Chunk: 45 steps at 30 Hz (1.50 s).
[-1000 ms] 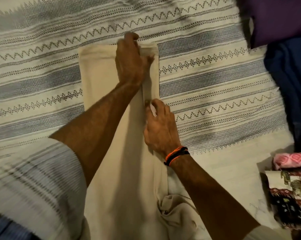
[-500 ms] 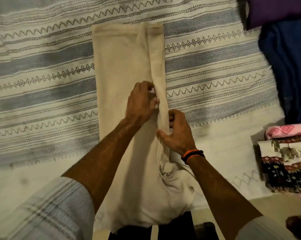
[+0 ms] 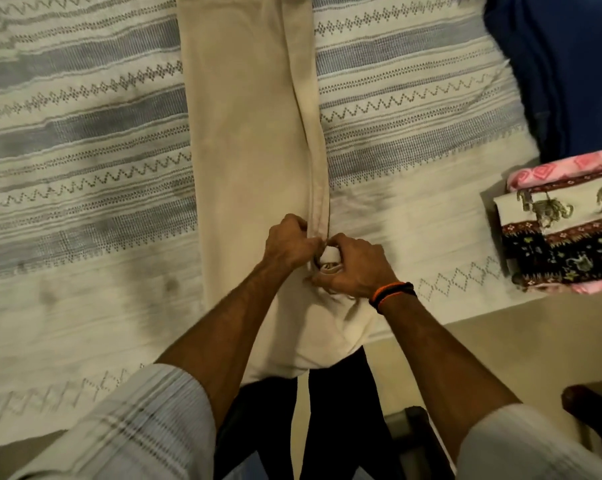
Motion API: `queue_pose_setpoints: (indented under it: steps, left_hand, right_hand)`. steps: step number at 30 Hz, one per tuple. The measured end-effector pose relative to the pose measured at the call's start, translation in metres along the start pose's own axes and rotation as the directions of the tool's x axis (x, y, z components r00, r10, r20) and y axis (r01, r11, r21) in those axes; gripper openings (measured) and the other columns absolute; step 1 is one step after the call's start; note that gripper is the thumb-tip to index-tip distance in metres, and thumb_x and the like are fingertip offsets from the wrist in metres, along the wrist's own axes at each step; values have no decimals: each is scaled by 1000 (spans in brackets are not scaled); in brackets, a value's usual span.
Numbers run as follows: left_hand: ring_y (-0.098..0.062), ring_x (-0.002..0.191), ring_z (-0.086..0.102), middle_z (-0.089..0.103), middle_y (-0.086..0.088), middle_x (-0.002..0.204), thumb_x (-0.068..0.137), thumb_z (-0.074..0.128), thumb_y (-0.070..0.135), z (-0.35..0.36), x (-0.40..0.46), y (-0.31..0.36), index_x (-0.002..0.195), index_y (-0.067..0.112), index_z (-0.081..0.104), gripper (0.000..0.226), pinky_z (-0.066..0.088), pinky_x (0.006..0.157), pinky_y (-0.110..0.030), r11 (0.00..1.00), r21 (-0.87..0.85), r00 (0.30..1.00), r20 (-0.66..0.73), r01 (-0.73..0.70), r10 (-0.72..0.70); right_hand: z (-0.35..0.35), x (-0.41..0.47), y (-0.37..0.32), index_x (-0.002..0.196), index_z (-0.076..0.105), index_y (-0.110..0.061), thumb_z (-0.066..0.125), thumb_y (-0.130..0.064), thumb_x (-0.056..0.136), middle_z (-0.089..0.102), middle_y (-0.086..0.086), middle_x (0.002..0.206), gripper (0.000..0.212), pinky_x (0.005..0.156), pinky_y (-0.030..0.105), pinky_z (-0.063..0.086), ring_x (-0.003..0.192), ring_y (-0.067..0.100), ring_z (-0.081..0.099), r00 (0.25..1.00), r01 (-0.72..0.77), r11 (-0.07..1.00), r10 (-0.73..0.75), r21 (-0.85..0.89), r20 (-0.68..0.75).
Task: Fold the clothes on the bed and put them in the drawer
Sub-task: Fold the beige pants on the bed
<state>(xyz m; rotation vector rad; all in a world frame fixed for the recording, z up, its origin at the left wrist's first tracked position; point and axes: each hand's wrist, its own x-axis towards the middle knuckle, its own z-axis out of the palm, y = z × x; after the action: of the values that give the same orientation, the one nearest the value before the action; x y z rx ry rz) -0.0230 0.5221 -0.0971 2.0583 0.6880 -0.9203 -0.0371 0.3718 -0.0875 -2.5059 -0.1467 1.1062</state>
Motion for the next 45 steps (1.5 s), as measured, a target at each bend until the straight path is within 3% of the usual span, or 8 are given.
queue_pose_setpoints:
  steps: [5,11,16,19,24,32,38,45]
  left_hand:
    - [-27,87,71,74,-11,88,81,75,33,23,-28,-18,70,15,66,23,59,80,-39,990,-101,995,40,95,-91]
    - [-25,67,63,65,-9,67,86,69,34,41,-47,-41,66,14,67,29,56,74,-33,914,-383,991,72,131,-112]
    - [-21,68,65,66,-4,69,91,50,64,46,-70,-49,78,13,65,55,55,56,-28,784,-586,979,132,204,-155]
    - [-26,87,66,68,-8,94,82,54,73,51,-76,-64,99,14,65,62,59,74,-38,757,-611,972,109,232,-210]
    - [-30,93,68,70,-13,99,78,76,28,65,-74,-90,96,11,66,27,60,78,-43,756,-621,967,8,205,-255]
    - [-28,90,70,72,-9,95,79,78,18,78,-75,-111,99,9,67,24,60,78,-48,721,-683,975,-61,116,-214]
    - [-20,100,64,66,0,114,67,89,20,78,-81,-118,126,16,56,67,59,82,-45,789,-598,978,-46,137,-205]
    - [-21,112,57,57,0,125,65,90,17,78,-83,-124,131,16,47,78,53,94,-47,891,-451,988,-105,58,-118]
  right_hand:
    - [9,-29,11,117,55,-24,77,-64,65,66,0,113,69,90,40,39,108,25,60,999,4,943,11,-334,45]
    - [31,-59,23,105,69,-26,60,-52,76,66,1,104,40,94,42,32,104,27,56,985,21,878,-100,-477,-139]
    - [58,-85,3,135,48,-19,65,-25,78,62,9,106,60,64,36,35,87,36,65,956,148,922,-227,-358,-188]
    - [85,-100,-12,130,53,-12,65,-15,79,60,13,103,52,57,37,33,80,37,64,936,199,895,-295,-400,-194]
    - [114,-113,-8,131,47,-10,64,-7,76,56,12,114,57,76,44,44,101,35,56,952,199,908,-268,-369,-147]
    - [130,-116,11,134,48,-5,66,0,73,51,15,115,63,83,38,52,99,31,53,872,487,873,-485,17,-71]
    - [139,-122,31,132,46,-14,70,-59,69,42,10,133,80,101,39,36,119,26,40,909,90,990,-39,104,-416]
    - [126,-104,45,110,63,-9,71,-30,89,68,5,95,31,71,15,47,84,16,63,910,-170,747,369,643,-188]
